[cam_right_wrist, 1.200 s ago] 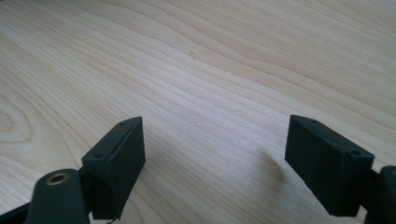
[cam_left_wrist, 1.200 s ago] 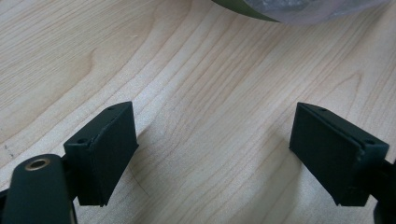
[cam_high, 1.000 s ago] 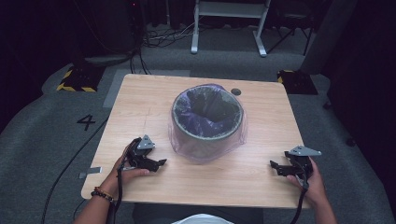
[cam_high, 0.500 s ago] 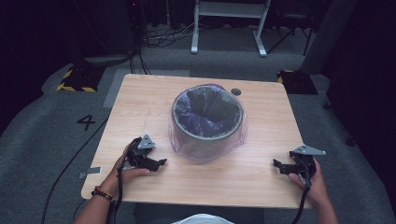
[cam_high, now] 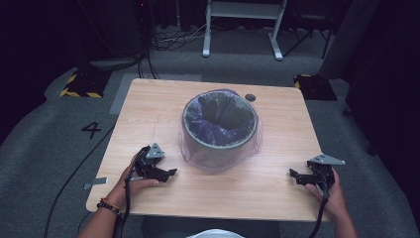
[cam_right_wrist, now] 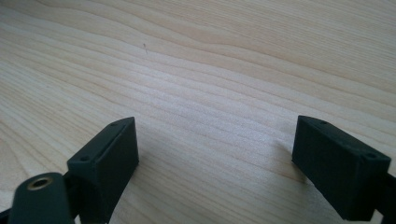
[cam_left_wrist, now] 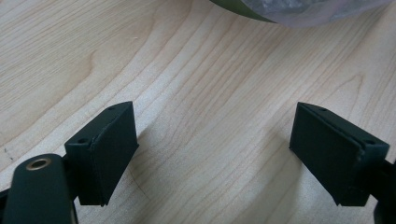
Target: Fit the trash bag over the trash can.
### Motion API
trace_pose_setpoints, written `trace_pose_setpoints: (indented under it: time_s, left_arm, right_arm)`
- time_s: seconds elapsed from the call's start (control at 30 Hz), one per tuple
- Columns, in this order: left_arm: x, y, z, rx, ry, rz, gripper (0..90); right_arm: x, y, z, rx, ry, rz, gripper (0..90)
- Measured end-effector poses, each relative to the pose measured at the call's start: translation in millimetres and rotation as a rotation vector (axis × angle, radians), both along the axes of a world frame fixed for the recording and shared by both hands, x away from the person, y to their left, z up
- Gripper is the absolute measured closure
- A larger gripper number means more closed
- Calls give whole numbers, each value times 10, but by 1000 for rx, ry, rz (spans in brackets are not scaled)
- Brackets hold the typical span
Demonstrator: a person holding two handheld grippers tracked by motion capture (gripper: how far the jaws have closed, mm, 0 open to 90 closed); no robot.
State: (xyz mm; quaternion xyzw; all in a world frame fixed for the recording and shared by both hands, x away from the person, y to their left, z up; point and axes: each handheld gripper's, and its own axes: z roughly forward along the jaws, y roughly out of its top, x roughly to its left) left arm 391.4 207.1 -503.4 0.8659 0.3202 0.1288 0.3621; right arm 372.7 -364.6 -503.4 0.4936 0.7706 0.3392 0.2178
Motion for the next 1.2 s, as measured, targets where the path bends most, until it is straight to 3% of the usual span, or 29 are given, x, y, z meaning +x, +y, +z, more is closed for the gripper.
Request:
trace_pose_setpoints:
  time_s: [1.2]
  left_arm:
    - [33, -13, -1, -2, 0, -12, 146]
  right_arm:
    - [0, 3, 0, -1, -1, -2, 144]
